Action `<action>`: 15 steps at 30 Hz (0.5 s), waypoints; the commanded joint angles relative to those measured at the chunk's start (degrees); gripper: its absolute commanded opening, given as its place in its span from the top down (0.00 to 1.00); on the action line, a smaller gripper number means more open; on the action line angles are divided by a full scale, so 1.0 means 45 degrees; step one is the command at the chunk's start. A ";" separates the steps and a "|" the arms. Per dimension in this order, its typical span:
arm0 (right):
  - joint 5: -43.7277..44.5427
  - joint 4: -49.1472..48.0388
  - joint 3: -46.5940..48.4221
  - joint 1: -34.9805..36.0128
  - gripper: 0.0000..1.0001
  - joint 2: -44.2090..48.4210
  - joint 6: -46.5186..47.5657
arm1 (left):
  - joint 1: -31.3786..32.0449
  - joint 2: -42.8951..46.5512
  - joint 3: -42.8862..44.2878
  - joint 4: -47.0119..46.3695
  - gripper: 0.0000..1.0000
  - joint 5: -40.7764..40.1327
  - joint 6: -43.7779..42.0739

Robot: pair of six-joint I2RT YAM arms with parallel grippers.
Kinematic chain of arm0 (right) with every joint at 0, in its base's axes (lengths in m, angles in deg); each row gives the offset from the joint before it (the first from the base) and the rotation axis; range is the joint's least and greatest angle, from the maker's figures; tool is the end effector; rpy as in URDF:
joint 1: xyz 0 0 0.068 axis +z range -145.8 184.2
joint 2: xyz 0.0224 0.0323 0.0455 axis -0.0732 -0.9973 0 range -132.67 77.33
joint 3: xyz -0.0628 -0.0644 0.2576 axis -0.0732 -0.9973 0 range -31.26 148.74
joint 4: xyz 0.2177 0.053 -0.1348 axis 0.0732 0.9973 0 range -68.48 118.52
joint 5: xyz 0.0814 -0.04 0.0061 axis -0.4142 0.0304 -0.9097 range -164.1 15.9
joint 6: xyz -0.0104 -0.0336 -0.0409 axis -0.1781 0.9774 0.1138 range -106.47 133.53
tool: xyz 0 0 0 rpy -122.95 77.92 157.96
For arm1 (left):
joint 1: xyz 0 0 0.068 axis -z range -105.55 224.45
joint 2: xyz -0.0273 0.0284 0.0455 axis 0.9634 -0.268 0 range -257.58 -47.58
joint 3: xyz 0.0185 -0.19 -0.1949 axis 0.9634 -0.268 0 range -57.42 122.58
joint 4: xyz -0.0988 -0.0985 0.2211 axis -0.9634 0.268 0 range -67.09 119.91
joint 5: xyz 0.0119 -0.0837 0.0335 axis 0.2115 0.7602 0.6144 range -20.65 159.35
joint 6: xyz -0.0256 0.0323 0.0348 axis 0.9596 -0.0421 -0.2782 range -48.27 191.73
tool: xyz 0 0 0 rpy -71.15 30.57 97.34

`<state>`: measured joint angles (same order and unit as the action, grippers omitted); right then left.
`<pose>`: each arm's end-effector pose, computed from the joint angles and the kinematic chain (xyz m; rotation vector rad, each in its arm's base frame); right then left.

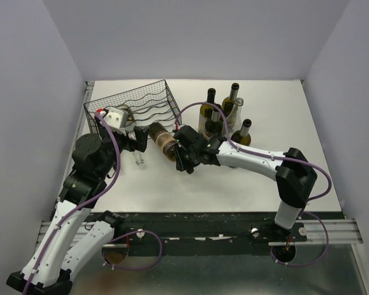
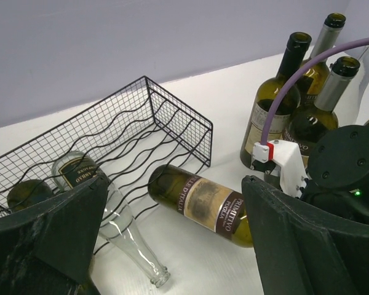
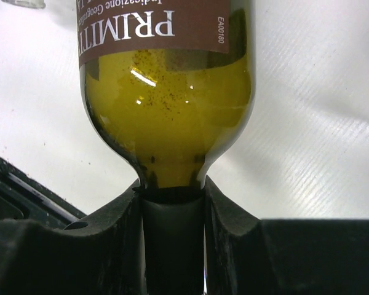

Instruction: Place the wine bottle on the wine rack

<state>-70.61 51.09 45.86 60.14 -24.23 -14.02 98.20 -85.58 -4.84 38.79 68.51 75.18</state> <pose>0.2176 0.3178 0.2368 -0.6101 2.5158 0.5011 0.1317 -0.0573 0.3933 0.2714 1.5819 -0.3573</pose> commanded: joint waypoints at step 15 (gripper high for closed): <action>0.2446 -0.6997 -0.0986 0.0732 0.99 -0.1473 -0.0928 | 0.0035 -0.0403 0.1713 0.1274 0.01 -0.1319 -0.0375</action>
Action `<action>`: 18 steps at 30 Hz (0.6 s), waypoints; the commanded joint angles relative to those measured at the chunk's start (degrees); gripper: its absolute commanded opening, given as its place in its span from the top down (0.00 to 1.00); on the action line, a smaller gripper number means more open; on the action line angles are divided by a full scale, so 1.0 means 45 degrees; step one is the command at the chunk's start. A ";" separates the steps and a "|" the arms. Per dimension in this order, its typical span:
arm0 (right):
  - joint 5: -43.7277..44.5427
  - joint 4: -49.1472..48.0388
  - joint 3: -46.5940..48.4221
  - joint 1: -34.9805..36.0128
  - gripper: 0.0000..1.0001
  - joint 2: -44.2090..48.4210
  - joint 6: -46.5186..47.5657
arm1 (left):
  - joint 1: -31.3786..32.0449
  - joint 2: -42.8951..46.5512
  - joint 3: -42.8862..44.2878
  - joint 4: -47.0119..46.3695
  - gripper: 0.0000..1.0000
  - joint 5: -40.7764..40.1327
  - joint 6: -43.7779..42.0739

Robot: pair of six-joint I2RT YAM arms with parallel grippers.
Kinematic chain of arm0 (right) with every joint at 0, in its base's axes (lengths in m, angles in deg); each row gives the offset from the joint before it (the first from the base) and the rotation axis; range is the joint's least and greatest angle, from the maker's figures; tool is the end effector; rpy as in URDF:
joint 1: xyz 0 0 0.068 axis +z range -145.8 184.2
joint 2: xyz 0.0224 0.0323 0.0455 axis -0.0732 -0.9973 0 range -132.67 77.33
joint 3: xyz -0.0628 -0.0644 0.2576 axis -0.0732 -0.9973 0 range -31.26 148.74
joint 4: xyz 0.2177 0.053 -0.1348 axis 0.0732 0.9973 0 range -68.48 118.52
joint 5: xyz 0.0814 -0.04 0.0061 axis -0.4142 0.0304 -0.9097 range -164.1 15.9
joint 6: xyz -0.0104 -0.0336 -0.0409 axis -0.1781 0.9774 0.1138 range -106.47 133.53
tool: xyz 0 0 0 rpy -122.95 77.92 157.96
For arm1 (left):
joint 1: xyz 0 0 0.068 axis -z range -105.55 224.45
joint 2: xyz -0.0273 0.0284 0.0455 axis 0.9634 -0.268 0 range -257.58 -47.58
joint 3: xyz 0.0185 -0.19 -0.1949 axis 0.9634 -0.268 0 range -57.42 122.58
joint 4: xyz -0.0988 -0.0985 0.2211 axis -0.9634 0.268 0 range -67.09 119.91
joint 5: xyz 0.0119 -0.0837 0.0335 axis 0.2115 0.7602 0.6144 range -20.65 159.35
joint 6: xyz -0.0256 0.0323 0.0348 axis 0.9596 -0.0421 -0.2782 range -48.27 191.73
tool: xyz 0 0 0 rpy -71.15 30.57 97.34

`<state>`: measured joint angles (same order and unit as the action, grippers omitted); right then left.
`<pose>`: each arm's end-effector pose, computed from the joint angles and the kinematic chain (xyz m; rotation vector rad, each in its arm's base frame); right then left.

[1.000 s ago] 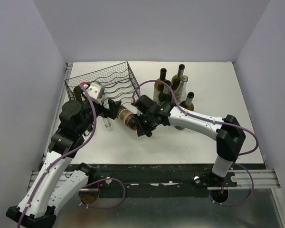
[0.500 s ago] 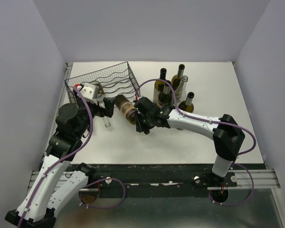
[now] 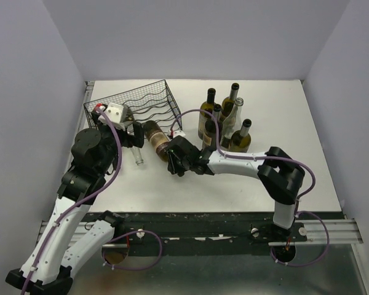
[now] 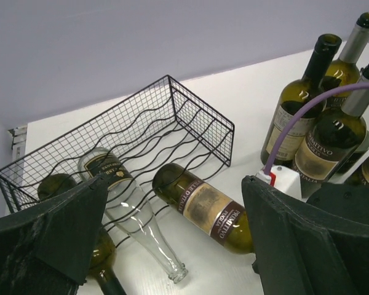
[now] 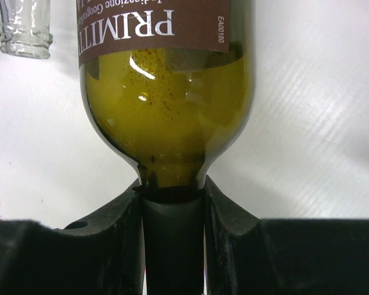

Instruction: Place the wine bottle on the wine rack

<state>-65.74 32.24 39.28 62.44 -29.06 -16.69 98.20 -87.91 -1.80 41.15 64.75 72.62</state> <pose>0.2168 0.3402 0.1926 -0.5231 2.3897 0.5513 0.1372 -0.0572 0.4012 0.2616 1.6075 -0.2658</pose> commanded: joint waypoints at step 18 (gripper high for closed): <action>0.3492 -0.4590 0.3384 0.0222 0.99 -0.3817 0.0230 | 0.0035 0.0683 0.0981 0.2392 0.01 0.0398 0.0253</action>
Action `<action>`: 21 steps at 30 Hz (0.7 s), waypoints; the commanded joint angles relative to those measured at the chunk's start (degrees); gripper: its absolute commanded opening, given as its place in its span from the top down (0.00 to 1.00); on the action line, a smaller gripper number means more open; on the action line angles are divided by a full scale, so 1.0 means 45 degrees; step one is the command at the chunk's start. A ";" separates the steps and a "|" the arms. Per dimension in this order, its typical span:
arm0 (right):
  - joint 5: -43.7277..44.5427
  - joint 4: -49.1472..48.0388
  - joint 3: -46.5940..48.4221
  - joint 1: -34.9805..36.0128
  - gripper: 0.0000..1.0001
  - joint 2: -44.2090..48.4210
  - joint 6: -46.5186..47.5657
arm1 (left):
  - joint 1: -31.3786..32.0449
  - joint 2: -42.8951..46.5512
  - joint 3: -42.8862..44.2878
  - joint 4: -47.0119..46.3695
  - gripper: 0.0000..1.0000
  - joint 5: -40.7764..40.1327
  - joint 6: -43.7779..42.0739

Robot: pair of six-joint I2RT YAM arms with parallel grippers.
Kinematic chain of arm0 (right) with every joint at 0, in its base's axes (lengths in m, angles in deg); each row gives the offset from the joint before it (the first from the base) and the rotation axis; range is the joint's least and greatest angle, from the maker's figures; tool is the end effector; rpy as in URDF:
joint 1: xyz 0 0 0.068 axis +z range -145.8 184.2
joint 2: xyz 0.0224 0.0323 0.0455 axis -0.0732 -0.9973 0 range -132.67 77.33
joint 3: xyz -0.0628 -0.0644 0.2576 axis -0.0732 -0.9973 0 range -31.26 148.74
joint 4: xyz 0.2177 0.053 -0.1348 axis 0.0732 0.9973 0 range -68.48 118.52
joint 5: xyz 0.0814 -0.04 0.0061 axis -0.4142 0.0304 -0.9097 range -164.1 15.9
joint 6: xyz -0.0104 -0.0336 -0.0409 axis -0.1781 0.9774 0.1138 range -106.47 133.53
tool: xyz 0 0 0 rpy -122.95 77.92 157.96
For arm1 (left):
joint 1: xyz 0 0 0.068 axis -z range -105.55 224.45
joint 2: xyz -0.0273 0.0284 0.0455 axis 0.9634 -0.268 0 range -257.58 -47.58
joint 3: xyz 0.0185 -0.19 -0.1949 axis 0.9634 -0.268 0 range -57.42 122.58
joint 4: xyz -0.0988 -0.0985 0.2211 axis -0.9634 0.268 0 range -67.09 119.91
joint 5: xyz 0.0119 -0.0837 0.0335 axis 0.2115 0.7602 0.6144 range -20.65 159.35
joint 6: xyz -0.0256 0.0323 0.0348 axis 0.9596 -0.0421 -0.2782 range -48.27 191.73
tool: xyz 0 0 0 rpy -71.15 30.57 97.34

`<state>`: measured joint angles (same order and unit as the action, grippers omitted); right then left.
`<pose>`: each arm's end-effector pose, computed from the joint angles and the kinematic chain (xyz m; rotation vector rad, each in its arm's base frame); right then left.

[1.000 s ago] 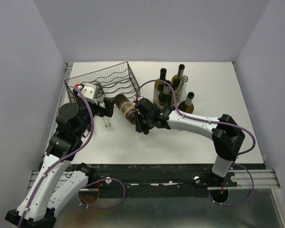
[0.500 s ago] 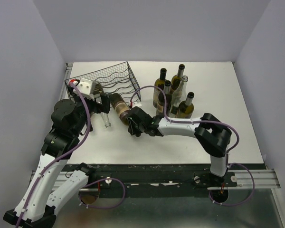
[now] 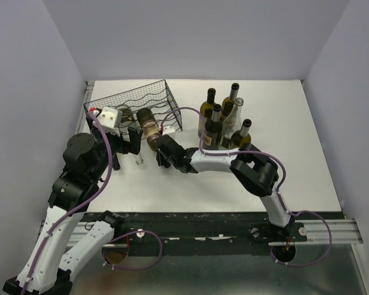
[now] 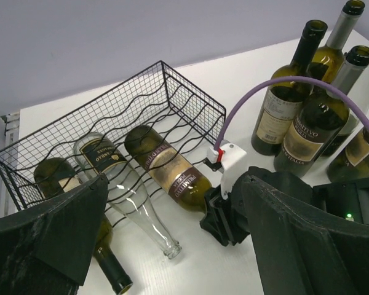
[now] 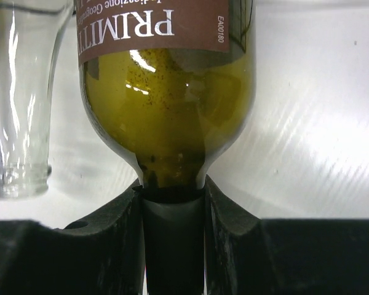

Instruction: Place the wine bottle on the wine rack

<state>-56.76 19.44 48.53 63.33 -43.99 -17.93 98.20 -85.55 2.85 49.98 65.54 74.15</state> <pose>0.2472 0.3927 0.1529 -0.3839 2.2411 0.5179 0.1154 -0.0481 0.4153 0.2574 1.6420 -0.2920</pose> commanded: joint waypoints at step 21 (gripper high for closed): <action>0.2415 0.0792 0.5275 -0.0406 0.97 -0.2903 0.1523 | 0.0035 0.0998 -0.0542 0.0566 0.01 -0.0421 -0.0224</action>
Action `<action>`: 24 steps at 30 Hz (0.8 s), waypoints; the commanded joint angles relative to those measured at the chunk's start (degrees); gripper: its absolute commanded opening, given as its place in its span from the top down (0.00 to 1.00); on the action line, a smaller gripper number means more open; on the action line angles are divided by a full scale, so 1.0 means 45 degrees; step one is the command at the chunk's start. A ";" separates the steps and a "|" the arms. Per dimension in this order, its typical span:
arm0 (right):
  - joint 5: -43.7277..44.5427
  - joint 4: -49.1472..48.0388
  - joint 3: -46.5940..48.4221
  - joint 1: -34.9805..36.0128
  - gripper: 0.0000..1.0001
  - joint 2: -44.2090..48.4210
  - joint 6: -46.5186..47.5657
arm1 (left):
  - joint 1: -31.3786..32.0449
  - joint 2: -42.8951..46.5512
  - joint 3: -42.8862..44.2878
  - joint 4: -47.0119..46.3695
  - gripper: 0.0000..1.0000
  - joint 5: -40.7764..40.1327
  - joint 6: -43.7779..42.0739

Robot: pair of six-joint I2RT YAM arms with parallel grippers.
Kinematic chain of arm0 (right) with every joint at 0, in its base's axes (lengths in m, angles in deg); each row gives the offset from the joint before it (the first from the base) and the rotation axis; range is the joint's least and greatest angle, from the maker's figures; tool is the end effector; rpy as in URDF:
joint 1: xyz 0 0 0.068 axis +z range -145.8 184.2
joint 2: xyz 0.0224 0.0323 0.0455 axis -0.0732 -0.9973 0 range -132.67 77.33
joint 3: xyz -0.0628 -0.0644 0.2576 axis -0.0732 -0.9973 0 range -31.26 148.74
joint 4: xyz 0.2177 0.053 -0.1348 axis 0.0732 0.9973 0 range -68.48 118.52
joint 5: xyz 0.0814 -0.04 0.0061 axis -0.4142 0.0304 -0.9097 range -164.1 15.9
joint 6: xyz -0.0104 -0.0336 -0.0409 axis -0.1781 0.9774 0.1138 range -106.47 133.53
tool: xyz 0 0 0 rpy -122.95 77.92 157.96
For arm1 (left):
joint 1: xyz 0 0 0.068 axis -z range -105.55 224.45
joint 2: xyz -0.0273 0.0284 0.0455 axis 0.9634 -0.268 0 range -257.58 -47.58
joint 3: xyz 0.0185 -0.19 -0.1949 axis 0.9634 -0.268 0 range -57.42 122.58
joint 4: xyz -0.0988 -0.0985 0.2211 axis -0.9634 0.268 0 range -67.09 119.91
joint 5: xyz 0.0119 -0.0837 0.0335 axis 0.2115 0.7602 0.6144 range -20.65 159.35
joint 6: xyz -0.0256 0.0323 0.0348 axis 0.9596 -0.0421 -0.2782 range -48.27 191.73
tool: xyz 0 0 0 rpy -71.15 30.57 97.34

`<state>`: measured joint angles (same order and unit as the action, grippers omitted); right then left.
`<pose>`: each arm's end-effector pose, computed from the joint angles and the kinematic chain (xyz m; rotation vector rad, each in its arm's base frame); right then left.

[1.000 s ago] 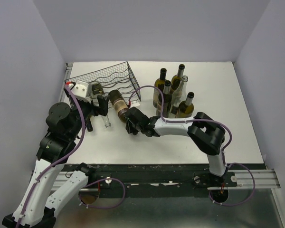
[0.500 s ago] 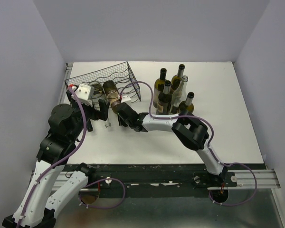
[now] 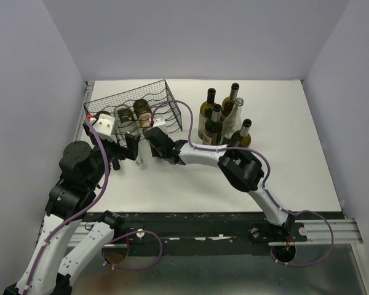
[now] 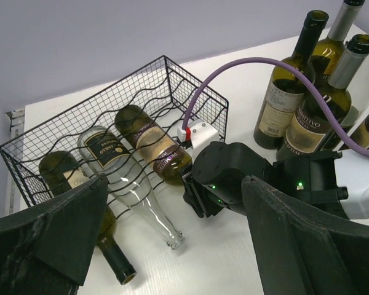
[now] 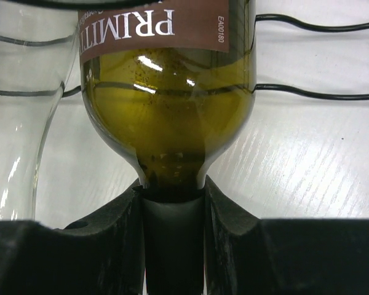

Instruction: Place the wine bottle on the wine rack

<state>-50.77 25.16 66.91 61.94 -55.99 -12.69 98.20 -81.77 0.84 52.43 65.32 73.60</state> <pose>0.2891 0.4315 0.1468 -0.3876 2.1733 0.3671 0.1016 -0.0419 0.4062 0.2648 1.6522 -0.2795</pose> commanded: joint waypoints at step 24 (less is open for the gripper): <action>0.0792 0.1612 0.2735 -0.0271 0.47 -0.0824 0.0690 | 0.0035 0.0157 -0.0075 0.0179 0.01 -0.0647 -0.0239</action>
<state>-49.83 34.45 76.52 61.15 -59.40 -10.39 98.20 -81.51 0.84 52.60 63.92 73.04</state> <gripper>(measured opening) 0.493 0.988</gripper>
